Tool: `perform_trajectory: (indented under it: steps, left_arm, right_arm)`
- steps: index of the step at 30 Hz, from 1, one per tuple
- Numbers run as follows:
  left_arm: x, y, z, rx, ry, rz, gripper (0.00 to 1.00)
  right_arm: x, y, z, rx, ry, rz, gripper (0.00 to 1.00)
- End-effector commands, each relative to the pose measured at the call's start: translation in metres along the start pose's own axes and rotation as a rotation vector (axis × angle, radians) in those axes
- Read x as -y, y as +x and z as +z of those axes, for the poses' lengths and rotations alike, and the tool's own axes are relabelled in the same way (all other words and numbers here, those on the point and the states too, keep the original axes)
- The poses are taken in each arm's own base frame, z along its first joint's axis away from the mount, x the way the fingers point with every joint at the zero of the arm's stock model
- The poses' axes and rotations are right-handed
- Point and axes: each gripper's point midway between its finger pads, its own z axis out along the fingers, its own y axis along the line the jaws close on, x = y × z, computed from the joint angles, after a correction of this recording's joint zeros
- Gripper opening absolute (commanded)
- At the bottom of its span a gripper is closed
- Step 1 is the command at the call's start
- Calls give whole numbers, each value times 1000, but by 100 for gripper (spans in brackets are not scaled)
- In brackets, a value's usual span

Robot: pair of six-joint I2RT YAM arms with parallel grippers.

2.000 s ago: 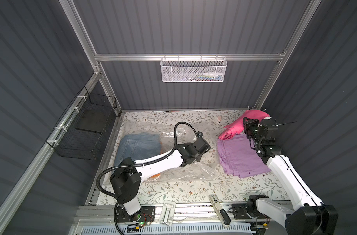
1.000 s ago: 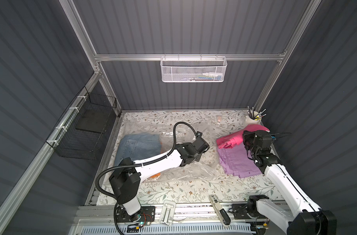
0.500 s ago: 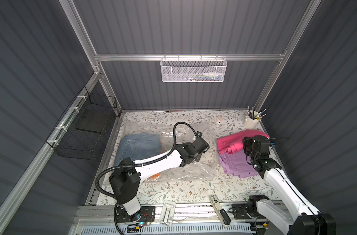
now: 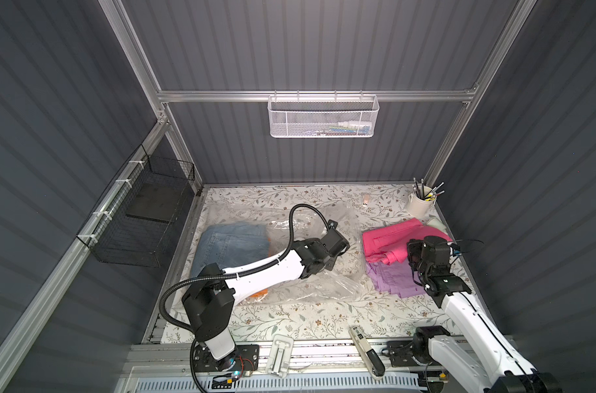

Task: Take the trousers out of the vacuum bag
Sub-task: Place the trousers at the center of the board.

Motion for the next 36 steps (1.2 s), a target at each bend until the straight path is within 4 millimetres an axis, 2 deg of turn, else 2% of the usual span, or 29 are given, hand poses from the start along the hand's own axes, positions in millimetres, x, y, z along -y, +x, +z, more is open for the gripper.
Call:
perform_trajectory:
  steps: [1, 11, 21, 31, 36]
  left_arm:
    - [-3, -2, -3, -7, 3, 9, 0]
    - [-1, -1, -1, -12, 7, 11, 0]
    - [-1, 2, 0, -18, 5, 8, 0]
    - [0, 1, 1, -19, 10, 0, 0]
    - [0, 1, 1, -21, 8, 0, 0]
  right_arm:
    - [5, 0, -3, 1, -4, 21, 2]
    - [48, 6, -6, -1, 64, 41, 4]
    - [84, 7, -12, 12, 120, 42, 11]
    - [107, 7, -19, 18, 160, 48, 28]
    - [109, 5, -22, 23, 165, 51, 35]
